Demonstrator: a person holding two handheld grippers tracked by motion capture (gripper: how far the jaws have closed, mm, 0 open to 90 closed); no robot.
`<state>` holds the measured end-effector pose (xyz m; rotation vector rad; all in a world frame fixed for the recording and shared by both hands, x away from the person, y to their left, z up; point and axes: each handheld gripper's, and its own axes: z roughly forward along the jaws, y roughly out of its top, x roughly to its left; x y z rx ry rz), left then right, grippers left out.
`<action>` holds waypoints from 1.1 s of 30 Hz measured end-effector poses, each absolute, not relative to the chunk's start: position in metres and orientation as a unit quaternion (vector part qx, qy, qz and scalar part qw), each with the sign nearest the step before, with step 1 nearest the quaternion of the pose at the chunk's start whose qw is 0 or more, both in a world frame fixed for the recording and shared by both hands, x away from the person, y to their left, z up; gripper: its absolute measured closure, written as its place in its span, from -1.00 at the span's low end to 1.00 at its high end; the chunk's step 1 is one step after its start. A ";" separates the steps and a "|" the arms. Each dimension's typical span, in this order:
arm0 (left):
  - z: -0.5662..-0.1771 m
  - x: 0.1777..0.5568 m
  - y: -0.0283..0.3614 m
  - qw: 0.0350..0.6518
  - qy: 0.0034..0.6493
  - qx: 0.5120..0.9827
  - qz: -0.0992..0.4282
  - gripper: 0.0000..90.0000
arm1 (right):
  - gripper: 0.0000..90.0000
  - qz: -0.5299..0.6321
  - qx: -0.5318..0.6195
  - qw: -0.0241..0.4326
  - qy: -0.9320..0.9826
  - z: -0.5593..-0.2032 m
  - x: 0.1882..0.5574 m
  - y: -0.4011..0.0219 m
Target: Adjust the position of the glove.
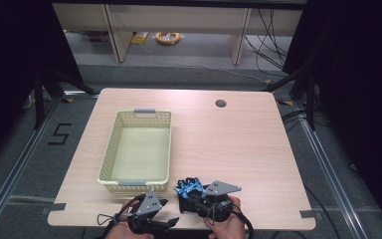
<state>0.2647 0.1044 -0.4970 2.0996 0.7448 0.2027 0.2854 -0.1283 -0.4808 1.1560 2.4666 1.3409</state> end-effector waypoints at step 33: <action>-0.510 0.255 0.058 0.436 0.326 0.835 0.078 -0.49 | 0.29 0.368 0.360 0.036 0.857 -0.489 0.383 -0.134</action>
